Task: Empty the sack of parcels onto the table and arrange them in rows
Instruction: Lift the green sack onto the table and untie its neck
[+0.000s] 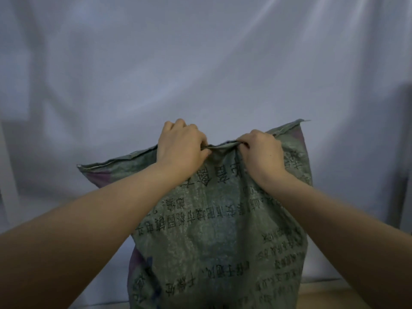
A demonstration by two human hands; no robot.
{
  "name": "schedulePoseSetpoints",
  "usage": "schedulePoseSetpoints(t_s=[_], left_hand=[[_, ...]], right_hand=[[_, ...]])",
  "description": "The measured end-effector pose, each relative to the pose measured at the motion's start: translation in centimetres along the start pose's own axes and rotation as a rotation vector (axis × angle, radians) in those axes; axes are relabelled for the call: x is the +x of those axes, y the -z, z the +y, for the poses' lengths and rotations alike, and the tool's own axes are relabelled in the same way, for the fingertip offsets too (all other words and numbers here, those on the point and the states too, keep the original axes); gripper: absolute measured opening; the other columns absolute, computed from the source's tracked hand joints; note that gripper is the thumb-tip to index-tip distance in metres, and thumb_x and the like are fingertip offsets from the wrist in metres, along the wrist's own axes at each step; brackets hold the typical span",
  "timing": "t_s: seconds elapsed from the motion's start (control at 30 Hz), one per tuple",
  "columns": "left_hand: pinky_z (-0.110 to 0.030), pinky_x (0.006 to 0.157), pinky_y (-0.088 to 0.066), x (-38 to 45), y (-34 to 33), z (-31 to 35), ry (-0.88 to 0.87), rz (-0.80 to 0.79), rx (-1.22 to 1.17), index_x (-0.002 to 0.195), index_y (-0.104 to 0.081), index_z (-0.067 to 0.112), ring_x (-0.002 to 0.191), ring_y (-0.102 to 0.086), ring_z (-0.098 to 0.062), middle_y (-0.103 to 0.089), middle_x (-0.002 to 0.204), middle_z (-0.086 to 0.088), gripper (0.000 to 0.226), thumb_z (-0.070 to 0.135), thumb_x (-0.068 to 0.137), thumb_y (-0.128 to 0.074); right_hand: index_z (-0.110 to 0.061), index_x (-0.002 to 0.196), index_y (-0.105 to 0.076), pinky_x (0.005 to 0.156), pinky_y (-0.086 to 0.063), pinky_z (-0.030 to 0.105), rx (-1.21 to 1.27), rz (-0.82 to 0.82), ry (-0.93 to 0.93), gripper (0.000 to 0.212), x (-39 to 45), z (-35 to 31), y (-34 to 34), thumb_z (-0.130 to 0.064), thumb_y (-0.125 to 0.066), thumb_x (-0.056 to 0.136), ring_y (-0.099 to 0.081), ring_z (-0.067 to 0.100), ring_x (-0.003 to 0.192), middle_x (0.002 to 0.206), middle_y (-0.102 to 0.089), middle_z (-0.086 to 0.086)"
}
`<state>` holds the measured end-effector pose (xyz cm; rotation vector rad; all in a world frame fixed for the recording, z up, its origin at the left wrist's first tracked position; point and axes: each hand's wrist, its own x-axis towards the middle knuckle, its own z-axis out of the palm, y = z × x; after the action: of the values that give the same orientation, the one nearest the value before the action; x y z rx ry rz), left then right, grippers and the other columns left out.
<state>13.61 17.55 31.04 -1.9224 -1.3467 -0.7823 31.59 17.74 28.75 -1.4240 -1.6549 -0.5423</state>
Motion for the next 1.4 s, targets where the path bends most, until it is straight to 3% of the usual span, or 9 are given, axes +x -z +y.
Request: schedulePoseSetpoints(t_s=[0.13,0.23,0.4,0.6,0.83,1.07,1.23,1.33,1.4], left_hand=[[-0.039,0.092,-0.035,0.1,-1.1,-0.4,0.205,0.011,-0.012,0.095,-0.077,0.025,0.106,-0.049,-0.027,-0.063,0.1,0.001,0.024,0.044,0.092,-0.063],[-0.04,0.09,-0.036,0.0,-1.8,-0.7,0.34,-0.012,-0.011,0.09,-0.078,0.025,0.105,-0.052,-0.029,-0.062,0.094,-0.001,0.025,0.046,0.09,-0.065],[-0.041,0.091,-0.037,0.2,-2.4,0.1,0.49,-0.018,-0.033,0.09,-0.078,0.023,0.106,-0.054,-0.031,-0.066,0.095,-0.004,0.026,0.047,0.09,-0.066],[-0.041,0.093,-0.045,-0.4,-3.3,1.1,0.634,-0.031,-0.156,0.093,-0.078,0.024,0.103,-0.061,-0.03,-0.072,0.099,-0.004,0.027,0.049,0.088,-0.068],[-0.045,0.104,-0.036,-4.4,-2.1,-0.6,0.752,-0.101,-0.032,0.143,-0.045,0.024,0.127,-0.044,-0.035,-0.046,0.138,-0.013,0.08,0.062,0.077,-0.071],[-0.048,0.103,-0.044,-10.9,-2.7,-3.8,1.303,-0.311,-0.265,0.126,-0.056,0.005,0.123,-0.044,-0.04,-0.047,0.134,-0.02,0.112,0.084,0.048,-0.072],[-0.036,0.097,-0.048,-12.6,-2.9,-3.6,1.243,-0.29,-0.758,0.126,-0.059,0.0,0.118,-0.056,-0.032,-0.06,0.126,-0.008,0.067,0.023,0.07,-0.089],[-0.034,0.085,-0.051,-12.9,-3.9,-3.3,1.122,-0.389,-0.606,0.09,-0.065,0.013,0.091,-0.06,-0.023,-0.064,0.103,-0.005,0.03,0.023,0.073,-0.087],[-0.039,0.083,-0.055,-12.9,-4.5,-3.2,1.076,-0.386,-0.476,0.069,-0.058,0.018,0.079,-0.059,-0.021,-0.064,0.09,-0.004,0.028,0.027,0.078,-0.083]], right_hand=[[-0.015,0.135,-0.058,0.098,-0.044,0.037,0.164,-0.164,0.026,0.038,-1.6,1.0,-0.1,-0.02,-0.057,0.098,-0.055,0.026,0.117,0.127,-0.059,0.006],[-0.017,0.145,-0.044,0.11,-0.032,0.04,-0.026,-0.106,0.027,0.056,-3.7,3.9,0.3,-0.034,-0.061,0.095,-0.039,0.024,0.132,0.14,-0.048,0.004],[-0.01,0.142,-0.038,0.108,-0.03,0.049,-0.051,-0.11,-0.392,0.1,-5.4,9.1,1.0,-0.08,-0.058,0.073,-0.033,0.035,0.133,0.144,-0.043,0.013],[-0.023,0.107,-0.056,0.1,-0.03,0.047,0.269,-0.244,-0.44,0.053,-5.5,9.9,-0.2,-0.066,-0.068,0.078,-0.045,0.033,0.122,0.116,-0.061,0.004],[-0.009,0.124,-0.059,0.103,-0.029,0.047,0.291,-0.258,-0.422,0.066,-4.6,8.0,-1.6,-0.059,-0.069,0.083,-0.04,0.034,0.131,0.136,-0.053,0.011],[-0.009,0.128,-0.059,0.104,-0.027,0.047,0.313,-0.238,-0.396,0.064,-4.6,6.3,-2.1,-0.056,-0.067,0.086,-0.036,0.035,0.132,0.141,-0.049,0.012],[-0.012,0.126,-0.064,0.105,-0.024,0.044,0.332,-0.185,-0.403,0.051,-4.4,5.7,-2.0,-0.05,-0.062,0.092,-0.035,0.032,0.133,0.141,-0.052,0.009],[-0.013,0.108,-0.072,0.102,-0.025,0.041,0.31,-0.128,-0.401,0.038,-4.5,5.9,-1.7,-0.046,-0.06,0.094,-0.037,0.032,0.129,0.135,-0.056,0.008],[-0.012,0.104,-0.073,0.101,-0.027,0.041,0.308,-0.099,-0.41,0.035,-4.5,6.3,-1.5,-0.044,-0.06,0.095,-0.041,0.033,0.124,0.128,-0.058,0.007]])
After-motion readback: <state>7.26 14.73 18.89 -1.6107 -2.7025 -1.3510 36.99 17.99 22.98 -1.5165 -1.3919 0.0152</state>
